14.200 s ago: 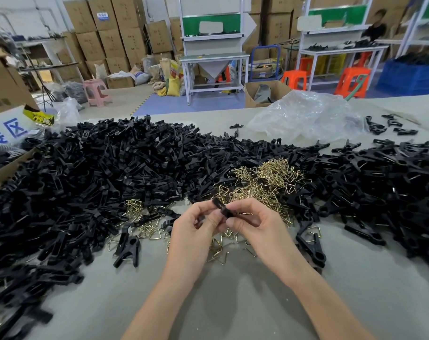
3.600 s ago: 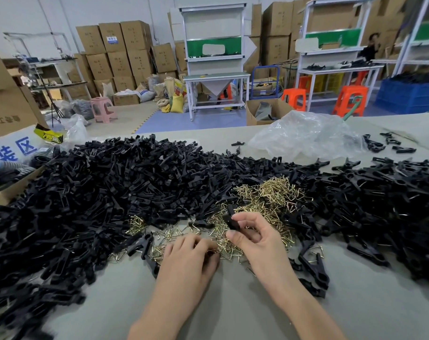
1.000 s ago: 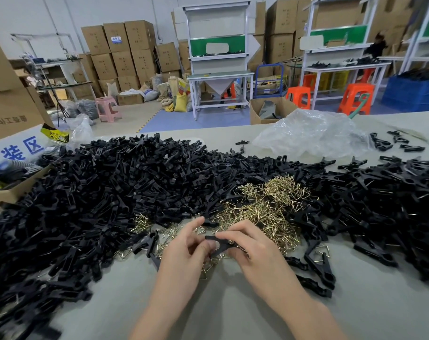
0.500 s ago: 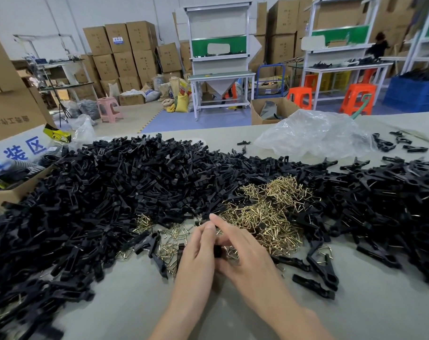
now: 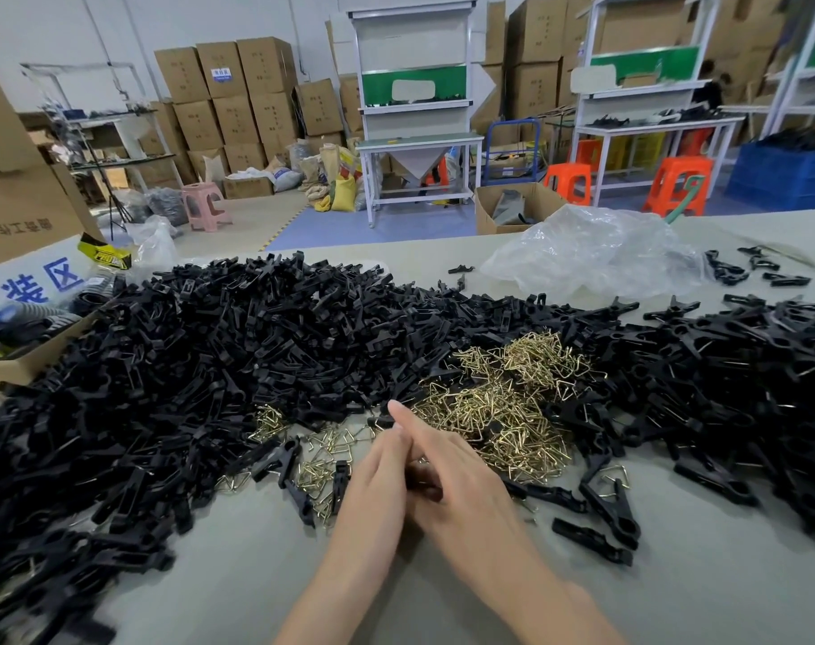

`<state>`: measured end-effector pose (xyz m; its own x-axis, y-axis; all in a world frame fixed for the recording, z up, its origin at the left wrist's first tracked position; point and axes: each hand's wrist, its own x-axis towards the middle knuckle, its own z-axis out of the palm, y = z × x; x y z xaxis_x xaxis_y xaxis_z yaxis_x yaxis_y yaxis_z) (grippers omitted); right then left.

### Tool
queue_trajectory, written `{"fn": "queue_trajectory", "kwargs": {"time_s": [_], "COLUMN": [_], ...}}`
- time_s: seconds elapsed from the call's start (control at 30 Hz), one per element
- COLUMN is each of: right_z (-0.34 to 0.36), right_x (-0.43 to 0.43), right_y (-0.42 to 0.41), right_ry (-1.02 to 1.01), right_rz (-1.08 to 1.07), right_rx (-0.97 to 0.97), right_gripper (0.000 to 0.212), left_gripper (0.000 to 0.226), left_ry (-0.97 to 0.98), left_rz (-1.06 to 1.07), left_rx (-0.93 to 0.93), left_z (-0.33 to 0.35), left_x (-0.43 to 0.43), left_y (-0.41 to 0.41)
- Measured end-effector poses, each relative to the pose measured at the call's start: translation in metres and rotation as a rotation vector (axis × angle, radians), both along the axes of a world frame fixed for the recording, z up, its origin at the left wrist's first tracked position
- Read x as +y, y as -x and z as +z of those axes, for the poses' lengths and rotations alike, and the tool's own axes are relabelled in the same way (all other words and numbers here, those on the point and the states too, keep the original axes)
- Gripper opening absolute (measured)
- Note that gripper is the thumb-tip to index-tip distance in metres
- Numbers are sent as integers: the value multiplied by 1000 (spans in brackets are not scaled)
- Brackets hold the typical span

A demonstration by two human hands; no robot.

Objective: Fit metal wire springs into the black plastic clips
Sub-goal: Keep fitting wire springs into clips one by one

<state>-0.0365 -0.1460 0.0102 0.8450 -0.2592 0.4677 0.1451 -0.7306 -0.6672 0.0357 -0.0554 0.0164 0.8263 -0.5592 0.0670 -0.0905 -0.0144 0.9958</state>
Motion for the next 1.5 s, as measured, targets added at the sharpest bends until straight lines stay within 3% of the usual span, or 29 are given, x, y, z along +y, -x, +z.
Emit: {"fn": "queue_trajectory", "kwargs": {"time_s": [0.13,0.27,0.4,0.5,0.63,0.8,0.9,1.17,1.5], "right_z": [-3,-8,-9,-8,-11,-7,-6,-7,-11], "right_x": [-3,-6,-5,-3,-2,-5,-4,0,1], "right_y": [-2,-5,-7,-7,-4,-2,-2,-2,-3], "right_ry": [17,-159,-304,-331,-228,6,77,164,194], "right_rz": [2,4,-10,-10,-54,6,50,78,57], "right_rx": [54,84,73,89,106,33,30,77,21], "right_gripper": [108,84,60,50,44,30,26,25,26], "left_gripper": [41,45,30,29,33,43,46,49,47], "left_ry": [-50,36,89,249,389,344,285,103,20], "left_rz": [11,16,23,11,-76,-150,-142,-11,104], "left_rx": [0,187,298,539,810,887,864,542,379], "left_z": [-2,2,5,11,18,18,16,14,14], "left_x": [0,1,6,6,13,18,17,3,-4], "left_y": [2,1,0,-1,-4,-10,-12,3,6]}}
